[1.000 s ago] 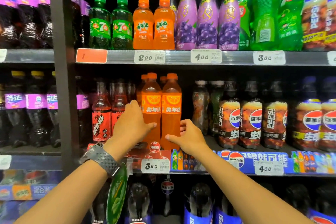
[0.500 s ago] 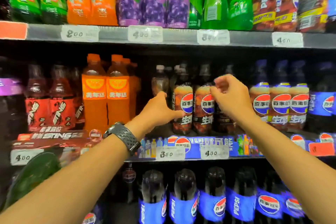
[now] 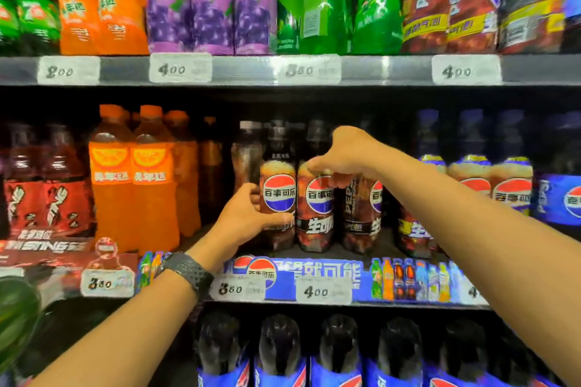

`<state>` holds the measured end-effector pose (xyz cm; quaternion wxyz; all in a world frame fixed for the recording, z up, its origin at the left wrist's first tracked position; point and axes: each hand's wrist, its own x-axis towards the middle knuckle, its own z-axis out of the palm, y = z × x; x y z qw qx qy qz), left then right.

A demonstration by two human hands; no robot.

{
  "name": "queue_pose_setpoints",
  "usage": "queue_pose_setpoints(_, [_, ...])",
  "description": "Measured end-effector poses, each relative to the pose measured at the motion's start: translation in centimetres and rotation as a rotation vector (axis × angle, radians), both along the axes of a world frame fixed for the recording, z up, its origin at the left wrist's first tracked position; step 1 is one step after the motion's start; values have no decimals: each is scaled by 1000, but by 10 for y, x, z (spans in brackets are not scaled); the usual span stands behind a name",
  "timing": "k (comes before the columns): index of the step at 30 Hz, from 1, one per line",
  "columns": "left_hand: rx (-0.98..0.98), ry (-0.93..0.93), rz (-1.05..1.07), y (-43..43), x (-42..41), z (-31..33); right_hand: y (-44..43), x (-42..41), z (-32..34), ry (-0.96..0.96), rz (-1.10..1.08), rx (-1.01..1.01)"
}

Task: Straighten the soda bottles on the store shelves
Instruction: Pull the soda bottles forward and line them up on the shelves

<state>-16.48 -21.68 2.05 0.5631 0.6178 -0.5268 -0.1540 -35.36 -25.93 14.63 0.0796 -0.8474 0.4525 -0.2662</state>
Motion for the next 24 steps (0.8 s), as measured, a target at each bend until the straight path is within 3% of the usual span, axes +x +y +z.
queue_pose_setpoints(5, [4,-43,-31,0,12,-2,-4,1,-6,79,-81,-237])
queue_pose_setpoints(12, [25,-110,-106,4,18,-1,0,-1,-11,39,-70,-229])
queue_pose_setpoints(14, [20,-119,-122,8,16,4,2,-7,-13,-53,-54,-236])
queue_pose_setpoints(17, [-48,-129,-47,12,11,17,3,-33,-8,-299,-94,-426])
queue_pose_setpoints(19, [-99,-119,-7,11,7,26,1,-50,-10,-310,-194,-540])
queue_pose_setpoints(21, [-137,-107,10,8,3,30,-2,-59,-16,-184,-291,-488])
queue_pose_setpoints(24, [-145,-90,9,3,0,35,-5,-59,-21,-118,-277,-219])
